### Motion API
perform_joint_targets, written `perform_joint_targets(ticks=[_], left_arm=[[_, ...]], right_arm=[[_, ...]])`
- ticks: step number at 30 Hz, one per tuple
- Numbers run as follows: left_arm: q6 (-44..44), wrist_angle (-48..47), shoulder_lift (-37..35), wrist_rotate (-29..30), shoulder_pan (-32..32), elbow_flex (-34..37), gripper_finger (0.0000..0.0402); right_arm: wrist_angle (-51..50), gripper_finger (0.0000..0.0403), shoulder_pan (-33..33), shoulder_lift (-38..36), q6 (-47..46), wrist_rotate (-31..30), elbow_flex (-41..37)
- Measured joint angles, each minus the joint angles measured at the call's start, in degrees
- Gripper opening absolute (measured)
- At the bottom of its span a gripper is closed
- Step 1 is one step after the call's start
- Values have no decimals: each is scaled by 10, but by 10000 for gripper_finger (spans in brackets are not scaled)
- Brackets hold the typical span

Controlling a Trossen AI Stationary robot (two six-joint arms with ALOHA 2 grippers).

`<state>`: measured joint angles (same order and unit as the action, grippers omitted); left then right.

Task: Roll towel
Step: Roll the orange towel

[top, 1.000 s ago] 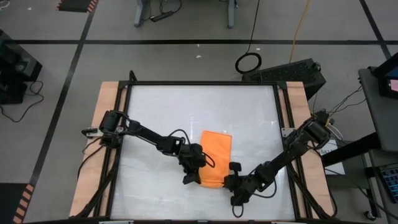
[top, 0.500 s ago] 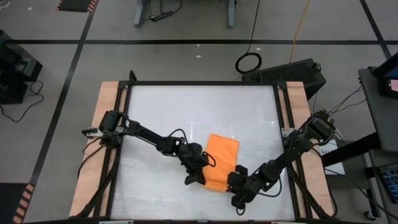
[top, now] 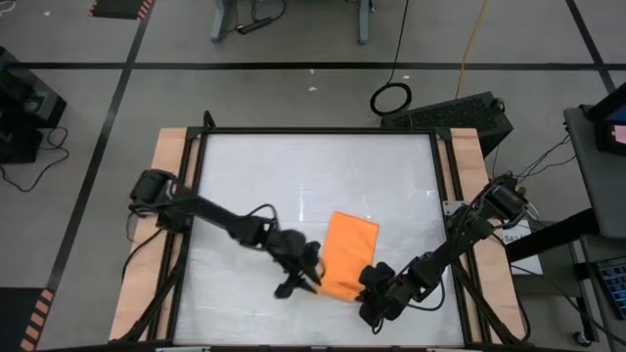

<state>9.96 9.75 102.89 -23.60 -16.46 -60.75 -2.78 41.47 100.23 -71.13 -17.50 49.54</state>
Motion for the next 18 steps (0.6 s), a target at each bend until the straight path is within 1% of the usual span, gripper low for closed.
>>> perform_joint_targets(ticks=[3,5,7,9,12,18], left_arm=[[-80,-5,-20,63,-39,-1,123],[-131,-15,-21,115,-62,-1,123],[-165,-33,-18,168,-81,-1,123],[-186,-41,-7,205,-90,-1,123],[-209,-43,10,215,-93,0,137],[-245,-11,45,218,-95,0,212]], right_arm=[[-6,2,-2,0,-25,4,0],[-10,2,-6,-1,-33,13,0],[-11,2,-9,-1,-33,15,0],[-11,2,-12,-1,-36,19,0],[-12,2,-18,-1,-37,29,0],[-12,2,-25,-1,-37,32,0]])
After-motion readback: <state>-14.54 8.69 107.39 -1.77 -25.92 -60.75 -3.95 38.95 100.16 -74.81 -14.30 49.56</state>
